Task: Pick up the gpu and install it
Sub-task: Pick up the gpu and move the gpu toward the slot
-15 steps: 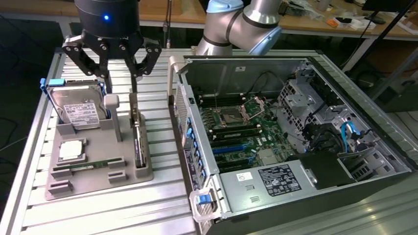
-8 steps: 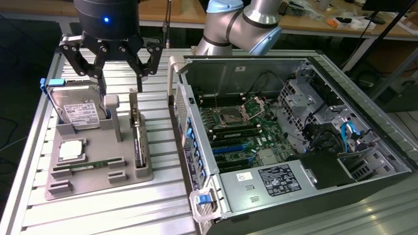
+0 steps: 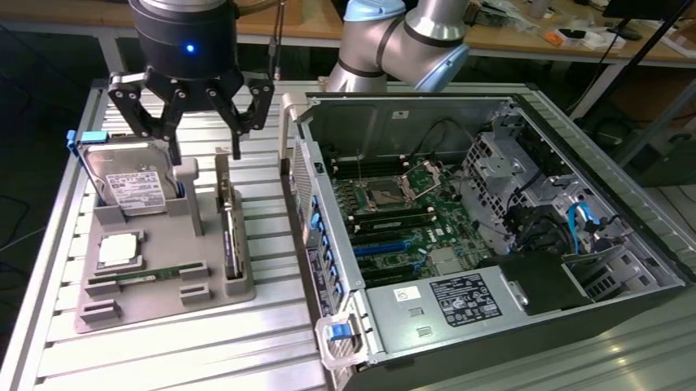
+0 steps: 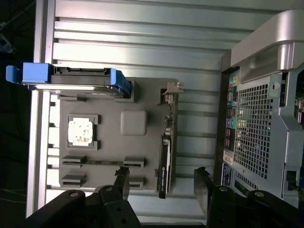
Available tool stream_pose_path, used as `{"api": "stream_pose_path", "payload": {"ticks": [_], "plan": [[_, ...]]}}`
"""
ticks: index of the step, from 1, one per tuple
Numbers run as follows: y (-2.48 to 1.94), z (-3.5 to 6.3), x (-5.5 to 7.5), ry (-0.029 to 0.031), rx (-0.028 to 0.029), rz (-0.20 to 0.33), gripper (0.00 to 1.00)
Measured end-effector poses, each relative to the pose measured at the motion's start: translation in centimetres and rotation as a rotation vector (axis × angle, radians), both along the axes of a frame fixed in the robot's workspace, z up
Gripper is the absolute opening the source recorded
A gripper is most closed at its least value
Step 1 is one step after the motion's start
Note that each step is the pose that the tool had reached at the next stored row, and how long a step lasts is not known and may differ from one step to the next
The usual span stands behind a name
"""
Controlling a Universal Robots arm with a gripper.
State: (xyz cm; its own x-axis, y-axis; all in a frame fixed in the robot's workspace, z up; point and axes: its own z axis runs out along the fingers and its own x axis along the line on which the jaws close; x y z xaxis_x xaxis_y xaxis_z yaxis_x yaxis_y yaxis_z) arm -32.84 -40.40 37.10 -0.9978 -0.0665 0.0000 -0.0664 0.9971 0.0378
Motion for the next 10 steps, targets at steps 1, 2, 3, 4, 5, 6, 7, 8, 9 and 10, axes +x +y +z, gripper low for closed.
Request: {"api": "stream_pose_path", "payload": {"ticks": [1, 2, 3, 4, 5, 6, 7, 8, 9, 10], "plan": [[0.0, -0.17, 0.1, 0.0001, -0.0001, 0.0, 0.66], [-0.01, -0.36, 0.1, 0.0001, -0.0001, 0.0, 0.66], [-0.01, -0.54, 0.1, 0.0001, -0.0001, 0.0, 0.66], [-0.02, -0.74, 0.1, 0.0, 0.0, 0.0, 0.66], [-0.03, -0.91, 0.2, 0.0, -0.0001, 0.0, 0.66], [-0.03, -1.09, 0.2, 0.0, -0.0001, 0.0, 0.66], [-0.03, -1.28, 0.2, -0.0001, 0.0001, 0.0, 0.66], [-0.04, -1.43, 0.2, 0.0, 0.0001, 0.0, 0.66], [-0.05, -1.8, 0.2, 0.0, 0.0001, 0.0, 0.66], [-0.05, -2.04, 0.2, 0.0, 0.0001, 0.0, 0.66]]}}
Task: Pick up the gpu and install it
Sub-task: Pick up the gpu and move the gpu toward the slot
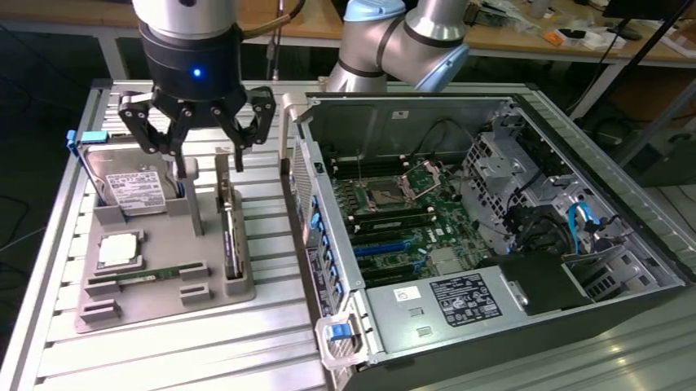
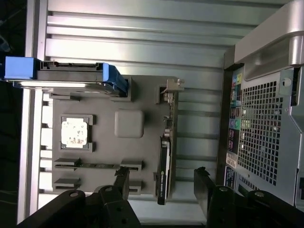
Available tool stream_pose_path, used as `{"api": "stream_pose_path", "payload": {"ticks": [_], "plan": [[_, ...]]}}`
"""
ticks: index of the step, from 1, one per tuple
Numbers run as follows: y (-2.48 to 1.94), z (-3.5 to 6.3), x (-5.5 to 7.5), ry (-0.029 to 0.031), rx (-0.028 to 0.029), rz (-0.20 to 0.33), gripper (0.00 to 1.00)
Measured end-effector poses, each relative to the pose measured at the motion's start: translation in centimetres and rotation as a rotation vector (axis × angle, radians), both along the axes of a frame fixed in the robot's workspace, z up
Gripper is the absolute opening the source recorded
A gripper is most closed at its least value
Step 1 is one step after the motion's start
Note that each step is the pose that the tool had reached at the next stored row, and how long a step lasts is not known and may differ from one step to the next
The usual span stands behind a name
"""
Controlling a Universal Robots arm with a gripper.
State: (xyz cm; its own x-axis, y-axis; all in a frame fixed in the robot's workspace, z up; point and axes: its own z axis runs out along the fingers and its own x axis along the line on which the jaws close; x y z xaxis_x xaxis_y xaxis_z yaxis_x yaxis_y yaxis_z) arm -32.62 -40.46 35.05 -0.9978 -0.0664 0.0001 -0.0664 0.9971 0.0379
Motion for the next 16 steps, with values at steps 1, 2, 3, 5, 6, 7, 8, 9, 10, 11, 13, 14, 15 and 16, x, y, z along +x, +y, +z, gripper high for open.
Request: {"api": "stream_pose_path", "payload": {"ticks": [1, 2, 3, 5, 6, 7, 8, 9, 10, 11, 13, 14, 15, 16], "plan": [[0.0, -0.18, 0.0, 0.0, 0.0, 0.0, 0.66], [-0.01, -0.36, 0.0, 0.0, 0.0001, 0.0, 0.66], [-0.01, -0.55, 0.0, -0.0001, 0.0001, 0.0, 0.66], [-0.01, -0.91, 0.0, 0.0, 0.0003, 0.0, 0.66], [-0.01, -1.11, 0.0, 0.0, 0.0005, 0.0, 0.66], [-0.01, -1.29, 0.0, 0.0, 0.0005, 0.0, 0.66], [-0.01, -1.47, 0.0, 0.0, 0.0008, 0.0, 0.66], [-0.01, -1.65, 0.0, 0.0, 0.001, 0.0, 0.66], [-0.01, -1.83, 0.0, 0.0, 0.0012, 0.0, 0.66], [-0.01, -2.01, 0.0, 0.0, 0.0014, 0.0, 0.66], [-0.01, -2.43, 0.0, 0.0, 0.0019, 0.0, 0.66], [-0.01, -2.68, 0.0, 0.0, 0.0021, 0.0, 0.66], [-0.01, -2.89, 0.0, 0.0, 0.0022, 0.0, 0.66], [-0.01, -3.11, 0.0, -0.0001, 0.0025, 0.0, 0.66]]}}
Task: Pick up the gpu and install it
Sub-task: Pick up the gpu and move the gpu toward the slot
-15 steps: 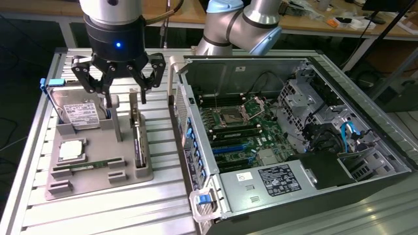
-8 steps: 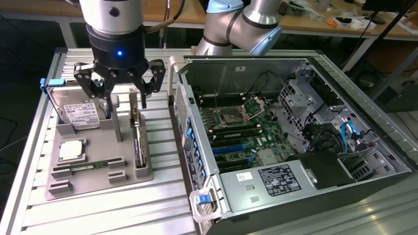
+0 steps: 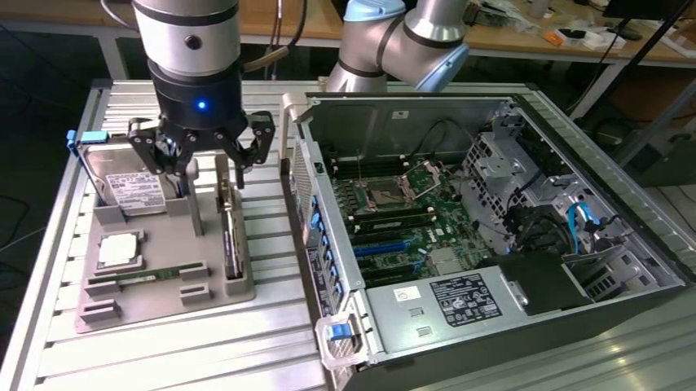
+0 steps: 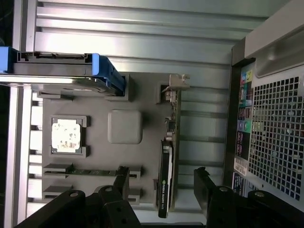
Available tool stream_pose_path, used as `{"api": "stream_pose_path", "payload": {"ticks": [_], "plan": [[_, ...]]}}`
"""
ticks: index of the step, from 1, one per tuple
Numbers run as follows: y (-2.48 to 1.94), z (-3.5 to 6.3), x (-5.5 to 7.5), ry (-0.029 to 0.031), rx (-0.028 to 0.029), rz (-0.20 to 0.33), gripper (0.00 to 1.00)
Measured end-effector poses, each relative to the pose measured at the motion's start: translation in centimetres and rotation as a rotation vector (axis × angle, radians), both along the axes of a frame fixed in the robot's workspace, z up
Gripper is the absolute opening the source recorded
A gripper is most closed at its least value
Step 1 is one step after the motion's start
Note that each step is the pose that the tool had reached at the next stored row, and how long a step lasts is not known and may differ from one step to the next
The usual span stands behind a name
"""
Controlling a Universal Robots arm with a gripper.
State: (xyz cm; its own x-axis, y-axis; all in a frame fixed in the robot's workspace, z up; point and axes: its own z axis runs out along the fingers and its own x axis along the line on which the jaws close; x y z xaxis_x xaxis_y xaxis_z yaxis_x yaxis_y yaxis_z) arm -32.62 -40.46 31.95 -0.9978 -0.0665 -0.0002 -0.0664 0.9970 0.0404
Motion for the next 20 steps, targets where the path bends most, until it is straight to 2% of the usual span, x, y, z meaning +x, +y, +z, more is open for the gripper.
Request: {"api": "stream_pose_path", "payload": {"ticks": [7, 20], "plan": [[-0.01, -0.99, 0.9, -0.0001, 0.0003, 0.0, 0.66], [-0.31, -3.33, 0.9, 0.0001, 0.0029, 0.0, 0.66]]}}
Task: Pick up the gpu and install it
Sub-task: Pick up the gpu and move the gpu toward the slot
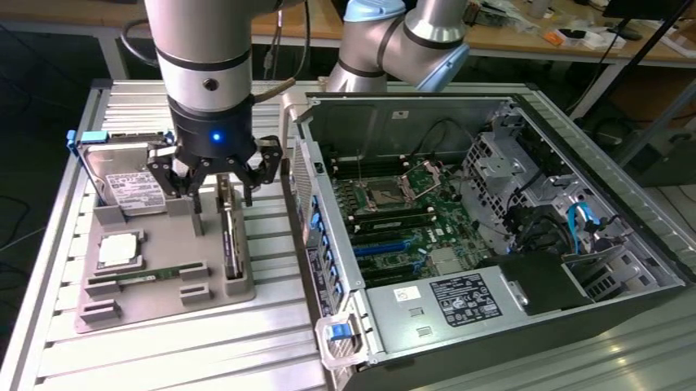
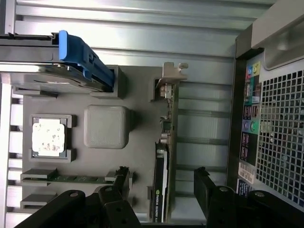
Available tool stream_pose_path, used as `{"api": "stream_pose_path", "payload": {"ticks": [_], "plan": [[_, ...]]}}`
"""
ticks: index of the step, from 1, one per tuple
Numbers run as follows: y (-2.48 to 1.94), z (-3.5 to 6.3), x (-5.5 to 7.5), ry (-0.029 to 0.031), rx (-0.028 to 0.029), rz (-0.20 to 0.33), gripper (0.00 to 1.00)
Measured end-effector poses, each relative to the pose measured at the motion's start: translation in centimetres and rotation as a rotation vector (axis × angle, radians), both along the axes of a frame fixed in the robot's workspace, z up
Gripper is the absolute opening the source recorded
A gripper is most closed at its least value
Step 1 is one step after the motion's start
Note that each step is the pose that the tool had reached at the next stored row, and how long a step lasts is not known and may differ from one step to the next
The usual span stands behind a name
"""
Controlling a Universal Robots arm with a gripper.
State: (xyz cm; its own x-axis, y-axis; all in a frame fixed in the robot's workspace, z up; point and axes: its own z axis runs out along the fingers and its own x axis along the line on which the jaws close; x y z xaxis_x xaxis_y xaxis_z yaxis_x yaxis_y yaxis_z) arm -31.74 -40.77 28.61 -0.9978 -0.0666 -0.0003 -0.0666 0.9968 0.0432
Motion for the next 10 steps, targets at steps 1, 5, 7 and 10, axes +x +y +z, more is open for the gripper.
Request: {"api": "stream_pose_path", "payload": {"ticks": [1, 5, 7, 10], "plan": [[-0.06, -0.19, 0.0, 0.0, 0.0002, 0.0, 0.66], [-0.5, -0.91, 0.0, 0.0001, 0.0006, 0.0, 0.66], [-0.82, -1.4, 0.0, -0.0001, 0.0011, 0.0, 0.66], [-0.97, -1.94, 0.0, -0.0001, 0.0013, 0.0, 0.66]]}}
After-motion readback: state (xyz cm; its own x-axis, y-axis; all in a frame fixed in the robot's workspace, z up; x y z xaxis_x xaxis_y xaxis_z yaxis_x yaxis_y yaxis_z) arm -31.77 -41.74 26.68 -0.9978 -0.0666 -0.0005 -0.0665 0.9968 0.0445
